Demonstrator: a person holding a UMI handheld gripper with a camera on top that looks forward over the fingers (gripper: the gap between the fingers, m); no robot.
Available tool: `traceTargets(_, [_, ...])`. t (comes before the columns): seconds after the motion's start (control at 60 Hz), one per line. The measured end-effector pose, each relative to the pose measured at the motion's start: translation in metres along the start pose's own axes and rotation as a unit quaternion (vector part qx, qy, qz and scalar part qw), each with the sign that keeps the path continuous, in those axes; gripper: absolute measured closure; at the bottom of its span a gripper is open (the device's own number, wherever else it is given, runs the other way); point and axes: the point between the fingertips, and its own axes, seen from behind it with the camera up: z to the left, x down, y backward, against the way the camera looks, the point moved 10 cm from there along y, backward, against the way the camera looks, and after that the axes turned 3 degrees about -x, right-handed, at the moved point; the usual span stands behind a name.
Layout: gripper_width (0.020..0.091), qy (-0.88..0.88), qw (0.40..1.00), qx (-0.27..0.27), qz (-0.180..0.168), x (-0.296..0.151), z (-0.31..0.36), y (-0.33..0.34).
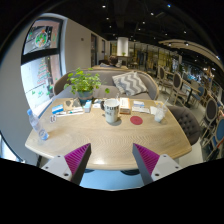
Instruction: Pour water
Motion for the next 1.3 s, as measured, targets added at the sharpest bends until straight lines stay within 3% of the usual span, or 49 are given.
traceTargets(0.333, [0.025, 0.011, 0.999, 0.026, 0.025, 0.021, 0.063, -0.001])
traceTargets(0.65, [0.025, -0.012, 0.999, -0.006, 0.046, 0.045, 0.212, -0.019])
traceTargets(0.967, [0.0248, 0.019, 0.994, -0.104, 0.01, 0.045, 0.379, -0.075])
traceTargets(1.3, [0.0246, 0.016, 0.995, -0.079, -0.065, 0.01, 0.423, -0.191])
